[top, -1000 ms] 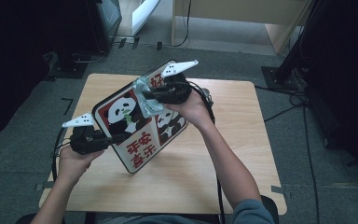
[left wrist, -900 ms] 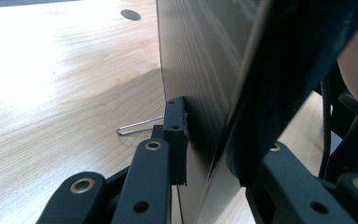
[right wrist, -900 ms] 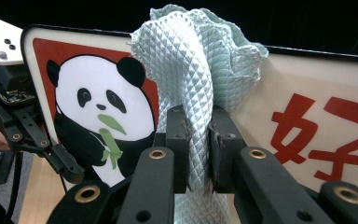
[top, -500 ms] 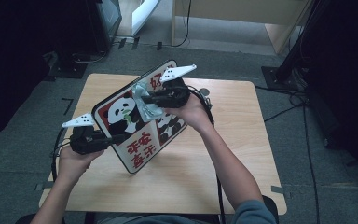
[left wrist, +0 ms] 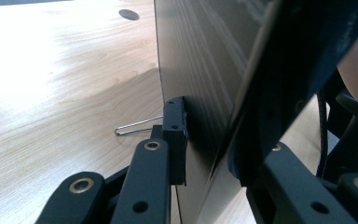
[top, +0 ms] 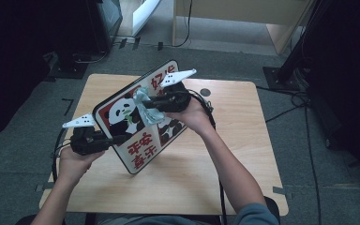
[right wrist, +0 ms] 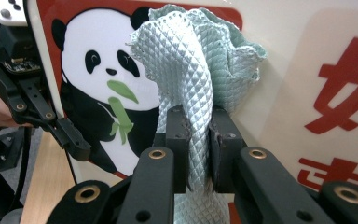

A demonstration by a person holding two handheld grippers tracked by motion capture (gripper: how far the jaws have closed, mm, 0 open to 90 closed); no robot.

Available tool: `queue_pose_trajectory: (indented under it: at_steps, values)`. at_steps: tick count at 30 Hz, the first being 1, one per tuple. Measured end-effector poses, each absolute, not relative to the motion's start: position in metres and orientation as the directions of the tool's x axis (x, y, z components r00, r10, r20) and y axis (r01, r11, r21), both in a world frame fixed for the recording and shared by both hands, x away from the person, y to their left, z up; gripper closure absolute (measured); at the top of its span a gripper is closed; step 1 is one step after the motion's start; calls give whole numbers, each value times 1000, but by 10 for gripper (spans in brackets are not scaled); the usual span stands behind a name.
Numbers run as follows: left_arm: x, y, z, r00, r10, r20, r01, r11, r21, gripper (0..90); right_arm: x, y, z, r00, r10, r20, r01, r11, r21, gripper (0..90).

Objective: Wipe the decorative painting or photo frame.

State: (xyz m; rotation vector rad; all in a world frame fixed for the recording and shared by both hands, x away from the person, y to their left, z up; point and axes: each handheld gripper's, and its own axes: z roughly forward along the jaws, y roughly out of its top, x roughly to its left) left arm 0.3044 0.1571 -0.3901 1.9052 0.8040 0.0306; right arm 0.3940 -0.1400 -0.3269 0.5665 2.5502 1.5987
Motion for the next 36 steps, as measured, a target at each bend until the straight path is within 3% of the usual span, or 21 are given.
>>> queue_pose_trajectory:
  at_steps: [36]
  values:
    - [305,157,-390,780,535,-324,515,-256,818,754,385,-147,-368,-924,348,158,314,454,834,807]
